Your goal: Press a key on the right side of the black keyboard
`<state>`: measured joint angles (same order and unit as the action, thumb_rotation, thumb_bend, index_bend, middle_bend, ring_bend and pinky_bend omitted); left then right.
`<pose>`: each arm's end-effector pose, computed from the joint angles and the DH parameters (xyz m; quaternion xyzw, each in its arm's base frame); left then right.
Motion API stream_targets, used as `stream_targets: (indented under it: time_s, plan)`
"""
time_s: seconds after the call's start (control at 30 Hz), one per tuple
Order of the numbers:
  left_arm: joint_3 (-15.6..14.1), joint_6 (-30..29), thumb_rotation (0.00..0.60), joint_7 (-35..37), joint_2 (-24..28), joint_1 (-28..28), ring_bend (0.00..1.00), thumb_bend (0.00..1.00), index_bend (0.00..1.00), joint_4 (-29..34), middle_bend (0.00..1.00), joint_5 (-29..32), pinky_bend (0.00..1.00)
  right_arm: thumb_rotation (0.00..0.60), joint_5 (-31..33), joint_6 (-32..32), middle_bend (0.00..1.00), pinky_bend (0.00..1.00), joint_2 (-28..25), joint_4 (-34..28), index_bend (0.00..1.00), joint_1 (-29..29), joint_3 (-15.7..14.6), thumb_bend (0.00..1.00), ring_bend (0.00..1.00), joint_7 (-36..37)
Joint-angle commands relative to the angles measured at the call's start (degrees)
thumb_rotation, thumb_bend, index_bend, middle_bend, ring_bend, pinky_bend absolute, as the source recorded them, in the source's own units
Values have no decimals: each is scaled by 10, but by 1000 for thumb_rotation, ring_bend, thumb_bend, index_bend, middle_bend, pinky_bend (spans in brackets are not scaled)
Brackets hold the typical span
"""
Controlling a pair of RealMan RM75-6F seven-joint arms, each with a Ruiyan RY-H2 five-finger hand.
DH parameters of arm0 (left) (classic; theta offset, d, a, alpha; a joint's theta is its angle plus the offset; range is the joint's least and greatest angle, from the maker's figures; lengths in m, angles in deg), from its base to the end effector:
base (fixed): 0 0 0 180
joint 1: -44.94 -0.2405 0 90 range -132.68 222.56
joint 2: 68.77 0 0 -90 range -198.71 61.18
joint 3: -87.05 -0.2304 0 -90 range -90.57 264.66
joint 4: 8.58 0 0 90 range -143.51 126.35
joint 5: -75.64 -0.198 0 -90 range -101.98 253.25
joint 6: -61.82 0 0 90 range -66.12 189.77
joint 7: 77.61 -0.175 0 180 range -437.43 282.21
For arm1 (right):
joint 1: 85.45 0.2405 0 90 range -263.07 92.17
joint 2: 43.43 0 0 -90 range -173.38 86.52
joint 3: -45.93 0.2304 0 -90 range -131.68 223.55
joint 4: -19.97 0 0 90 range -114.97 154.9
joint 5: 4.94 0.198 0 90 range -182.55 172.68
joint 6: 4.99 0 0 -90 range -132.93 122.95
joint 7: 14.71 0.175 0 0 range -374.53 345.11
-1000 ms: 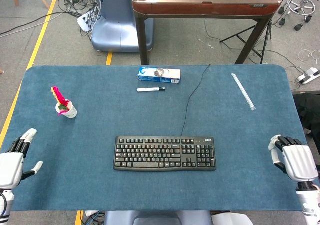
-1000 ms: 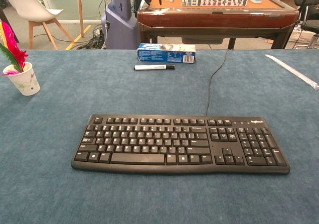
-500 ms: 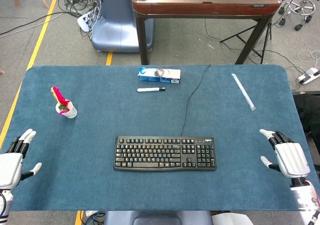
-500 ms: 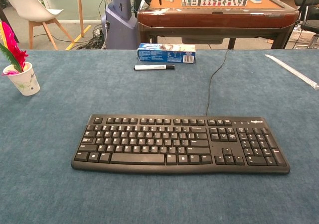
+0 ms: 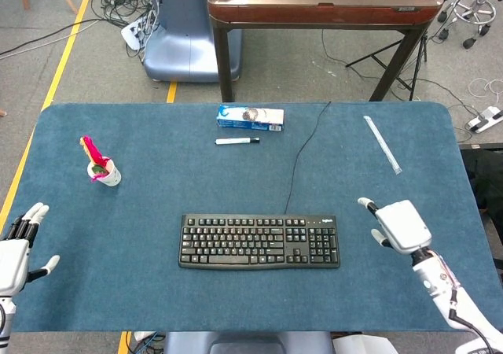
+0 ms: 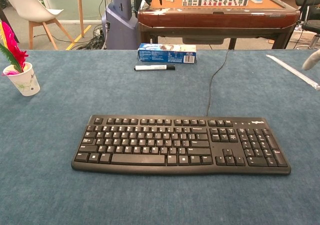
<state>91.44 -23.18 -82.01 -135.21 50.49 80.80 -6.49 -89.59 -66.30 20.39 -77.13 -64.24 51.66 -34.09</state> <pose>-0.2951 0.2180 0.1605 -0.5853 -0.3668 -0.3633 0.6252 -0.2193 -0.2784 0.0953 0.7671 -0.2913 0.2861 0.4949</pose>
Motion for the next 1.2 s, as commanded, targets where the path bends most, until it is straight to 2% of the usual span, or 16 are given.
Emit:
stream_targets:
  time_s: [0.03, 0.2, 0.4, 0.7, 1.2]
  plan:
    - [3, 6, 600, 4, -2, 2, 131, 168, 64, -8, 85, 8, 458, 600, 19, 43, 981, 1000, 15, -5, 317, 37, 8, 469, 989, -24]
    - [8, 12, 600, 9, -4, 4, 134, 168, 78, -19, 85, 17, 458, 600, 27, 82, 1000, 1000, 33, -10, 327, 70, 6, 733, 1000, -36]
    - [9, 18, 600, 10, -6, 6, 139, 168, 90, -28, 87, 25, 458, 600, 29, 108, 1000, 1000, 51, -15, 327, 94, -5, 852, 1000, -49]
    - [9, 21, 600, 14, -8, 7, 147, 168, 102, -33, 97, 26, 458, 600, 26, 133, 1000, 1000, 72, -26, 327, 115, -30, 916, 1000, -64]
    - [9, 25, 600, 26, -7, 7, 160, 168, 109, -36, 115, 28, 458, 600, 29, 151, 1000, 1000, 99, -26, 327, 128, -68, 916, 1000, -78]
